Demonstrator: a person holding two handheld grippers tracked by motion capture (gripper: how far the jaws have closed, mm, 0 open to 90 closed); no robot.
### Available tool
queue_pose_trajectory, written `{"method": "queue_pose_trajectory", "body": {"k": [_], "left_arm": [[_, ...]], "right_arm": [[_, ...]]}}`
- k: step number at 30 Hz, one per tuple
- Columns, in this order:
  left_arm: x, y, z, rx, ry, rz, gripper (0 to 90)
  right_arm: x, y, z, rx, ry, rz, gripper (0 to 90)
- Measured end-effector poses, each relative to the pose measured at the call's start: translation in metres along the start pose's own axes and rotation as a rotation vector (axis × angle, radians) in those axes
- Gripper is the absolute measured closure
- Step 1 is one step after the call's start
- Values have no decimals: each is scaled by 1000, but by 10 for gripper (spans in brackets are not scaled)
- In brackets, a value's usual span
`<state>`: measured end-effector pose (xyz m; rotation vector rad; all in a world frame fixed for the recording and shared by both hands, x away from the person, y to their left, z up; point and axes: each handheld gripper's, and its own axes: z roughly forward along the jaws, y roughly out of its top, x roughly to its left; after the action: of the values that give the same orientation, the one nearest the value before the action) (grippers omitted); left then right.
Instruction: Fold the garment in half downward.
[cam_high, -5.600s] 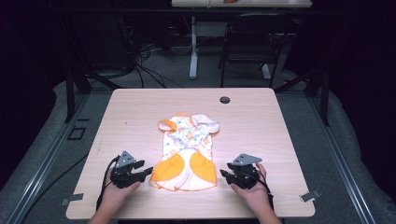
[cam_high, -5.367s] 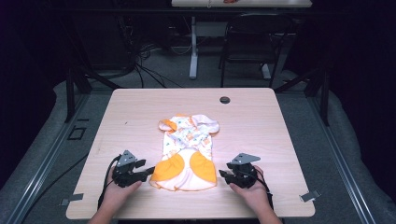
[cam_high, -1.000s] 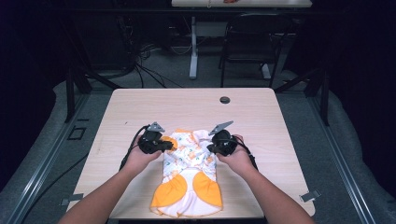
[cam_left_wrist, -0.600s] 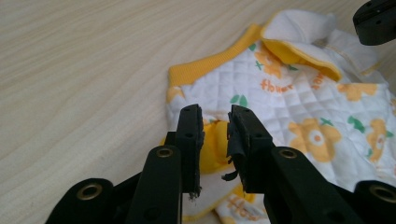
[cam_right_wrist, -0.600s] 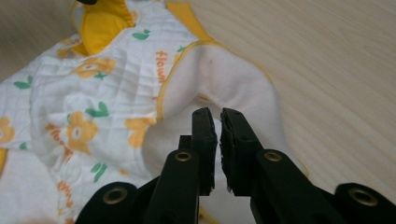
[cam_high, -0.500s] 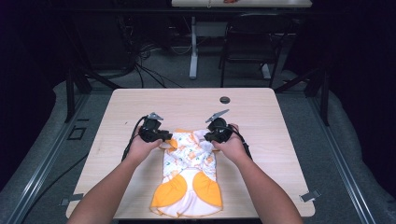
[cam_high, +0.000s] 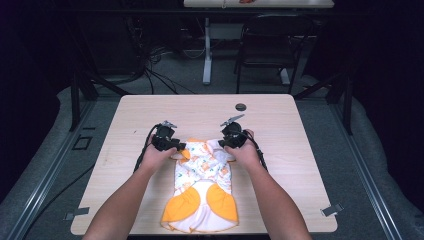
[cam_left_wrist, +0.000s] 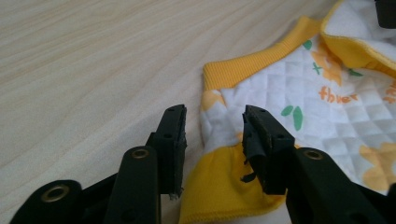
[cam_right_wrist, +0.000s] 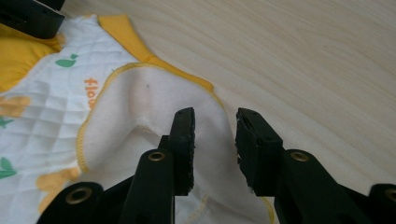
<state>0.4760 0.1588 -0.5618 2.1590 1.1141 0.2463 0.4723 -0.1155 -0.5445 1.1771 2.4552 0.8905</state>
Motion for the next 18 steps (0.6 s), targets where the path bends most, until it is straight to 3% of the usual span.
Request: {"method": "queue_pose_trajectory", "body": {"k": [8, 11, 16, 17, 18], "left_arm": [[2, -6, 7, 2, 3, -11, 527], [-1, -7, 7, 9, 11, 13, 538], [-6, -6, 7, 25, 11, 45, 605], [-7, -6, 7, 28, 4, 49, 685], [-7, -6, 7, 28, 4, 49, 693]], "right_arm": [[-3, -4, 12, 56, 4, 12, 612], [-2, -8, 17, 70, 13, 19, 613], [-4, -9, 17, 81, 33, 53, 660], [-4, -10, 17, 74, 39, 60, 700], [-4, -10, 17, 74, 39, 60, 700]]}}
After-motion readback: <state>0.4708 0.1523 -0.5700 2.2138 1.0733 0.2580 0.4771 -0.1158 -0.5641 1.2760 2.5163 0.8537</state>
